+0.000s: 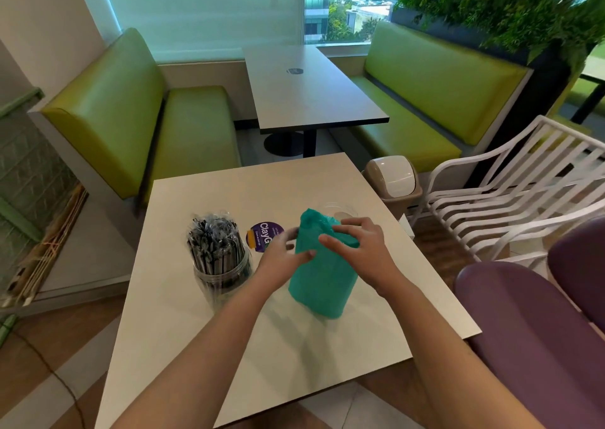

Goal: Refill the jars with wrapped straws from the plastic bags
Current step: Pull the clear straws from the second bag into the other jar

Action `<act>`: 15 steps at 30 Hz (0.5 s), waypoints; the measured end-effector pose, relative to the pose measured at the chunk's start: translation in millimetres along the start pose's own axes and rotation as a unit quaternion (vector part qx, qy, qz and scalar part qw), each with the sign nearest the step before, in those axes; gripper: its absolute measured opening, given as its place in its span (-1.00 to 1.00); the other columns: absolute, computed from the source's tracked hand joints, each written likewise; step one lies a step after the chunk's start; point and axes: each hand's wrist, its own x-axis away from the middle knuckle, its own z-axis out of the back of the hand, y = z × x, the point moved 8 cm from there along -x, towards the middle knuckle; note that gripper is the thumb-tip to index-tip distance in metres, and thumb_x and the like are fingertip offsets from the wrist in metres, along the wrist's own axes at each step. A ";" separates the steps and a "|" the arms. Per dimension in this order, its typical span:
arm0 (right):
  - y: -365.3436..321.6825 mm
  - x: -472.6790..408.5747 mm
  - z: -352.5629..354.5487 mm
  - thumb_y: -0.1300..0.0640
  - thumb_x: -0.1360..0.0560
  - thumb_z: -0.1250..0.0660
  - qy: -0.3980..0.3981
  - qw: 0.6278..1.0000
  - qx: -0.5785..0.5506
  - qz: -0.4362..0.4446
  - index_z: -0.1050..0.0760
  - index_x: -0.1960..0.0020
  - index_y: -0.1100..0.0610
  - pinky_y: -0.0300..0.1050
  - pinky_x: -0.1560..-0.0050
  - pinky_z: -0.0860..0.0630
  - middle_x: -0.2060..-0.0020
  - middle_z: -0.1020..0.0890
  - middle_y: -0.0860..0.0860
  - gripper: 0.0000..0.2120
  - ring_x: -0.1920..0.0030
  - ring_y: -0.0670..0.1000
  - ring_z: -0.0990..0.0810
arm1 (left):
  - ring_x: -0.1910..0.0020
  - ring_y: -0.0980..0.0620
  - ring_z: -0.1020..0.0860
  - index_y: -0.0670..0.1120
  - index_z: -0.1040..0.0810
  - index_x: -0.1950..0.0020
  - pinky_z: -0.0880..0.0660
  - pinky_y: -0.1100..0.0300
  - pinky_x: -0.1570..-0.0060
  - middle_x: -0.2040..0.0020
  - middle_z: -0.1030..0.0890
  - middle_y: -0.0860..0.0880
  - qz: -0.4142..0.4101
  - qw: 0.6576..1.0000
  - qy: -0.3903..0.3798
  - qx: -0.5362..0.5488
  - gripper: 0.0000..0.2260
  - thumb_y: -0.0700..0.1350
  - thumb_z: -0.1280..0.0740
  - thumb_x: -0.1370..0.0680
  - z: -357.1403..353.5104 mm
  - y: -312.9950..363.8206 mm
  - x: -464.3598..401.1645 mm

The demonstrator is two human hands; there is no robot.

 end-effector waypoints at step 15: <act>-27.1 10.2 12.3 0.14 -0.42 -0.48 0.071 0.990 0.071 0.095 -0.51 0.07 0.00 -0.17 0.01 -0.44 0.20 -0.45 -0.23 -0.83 0.07 -0.09 -0.44 | -0.02 -0.01 -0.46 -0.06 -0.62 -0.15 -0.46 0.14 -0.10 0.05 -0.38 0.04 -0.192 0.950 0.069 -0.236 -0.78 -0.20 -0.44 -0.51 16.1 59.4 5.0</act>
